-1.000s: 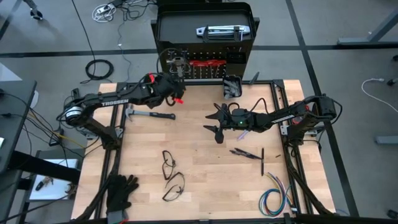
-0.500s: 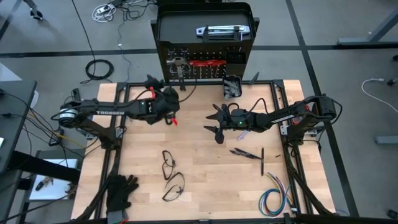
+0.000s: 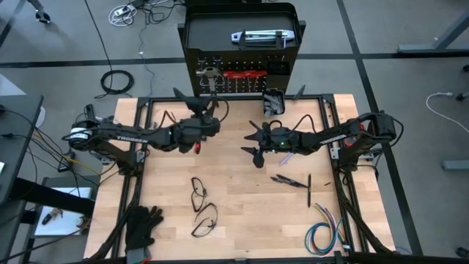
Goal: Hang tools onto peg board
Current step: Hang the right hammer on the pegboard, then hang the hammer on the pegboard
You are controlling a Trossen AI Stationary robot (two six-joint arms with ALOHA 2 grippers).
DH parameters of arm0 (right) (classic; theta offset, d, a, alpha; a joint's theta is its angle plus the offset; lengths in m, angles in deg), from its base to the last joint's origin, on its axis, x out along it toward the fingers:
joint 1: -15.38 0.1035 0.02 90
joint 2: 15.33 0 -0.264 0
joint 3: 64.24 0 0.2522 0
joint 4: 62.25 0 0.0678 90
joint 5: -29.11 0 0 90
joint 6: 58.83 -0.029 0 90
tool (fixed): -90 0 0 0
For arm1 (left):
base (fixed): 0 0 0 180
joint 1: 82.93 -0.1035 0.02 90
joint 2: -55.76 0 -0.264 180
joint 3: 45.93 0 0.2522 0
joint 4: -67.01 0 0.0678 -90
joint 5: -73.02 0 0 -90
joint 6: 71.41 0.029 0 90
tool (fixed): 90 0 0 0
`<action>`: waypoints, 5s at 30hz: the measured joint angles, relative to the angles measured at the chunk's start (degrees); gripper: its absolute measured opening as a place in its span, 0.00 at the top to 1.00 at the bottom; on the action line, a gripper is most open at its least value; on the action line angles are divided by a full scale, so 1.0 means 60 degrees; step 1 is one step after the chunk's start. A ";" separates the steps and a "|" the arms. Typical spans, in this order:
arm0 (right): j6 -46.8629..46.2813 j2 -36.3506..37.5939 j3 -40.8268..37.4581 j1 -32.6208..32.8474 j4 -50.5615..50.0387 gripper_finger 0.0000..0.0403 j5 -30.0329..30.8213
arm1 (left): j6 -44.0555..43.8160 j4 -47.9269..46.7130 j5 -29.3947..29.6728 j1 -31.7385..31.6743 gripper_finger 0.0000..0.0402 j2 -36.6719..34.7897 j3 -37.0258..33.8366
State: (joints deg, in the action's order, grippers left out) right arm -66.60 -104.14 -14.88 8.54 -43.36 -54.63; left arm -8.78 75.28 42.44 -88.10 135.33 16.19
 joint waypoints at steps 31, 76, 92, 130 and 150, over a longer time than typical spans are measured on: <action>-0.0178 0.0000 0.0000 -0.0457 -0.0457 0.41 0.0000 | 0.1997 0.1729 -0.2610 -0.2492 0.47 0.0272 0.0175; -0.0186 0.0000 0.0000 -0.0461 -0.0541 0.41 0.0000 | 0.2776 0.1875 -0.3782 -0.4155 0.47 0.1177 0.0896; -0.0275 0.0000 0.0000 -0.0462 -0.0868 0.41 0.0004 | 0.1808 0.2052 -0.3038 -0.3957 0.47 0.1141 0.0896; 0.0578 -0.0011 0.2335 0.0209 -0.3857 0.47 0.0188 | -1.7518 -1.1966 -0.6110 -0.1442 0.47 -0.0947 -0.0663; 0.0894 -0.0029 0.2277 0.0337 -0.3293 0.53 -0.0030 | -1.5971 -0.8117 -0.5875 -0.4618 0.47 -0.0678 -0.2546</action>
State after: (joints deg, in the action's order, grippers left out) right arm -61.24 -104.32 -1.22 10.56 -63.11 -54.81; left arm -104.60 26.58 7.19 -115.81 131.26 0.91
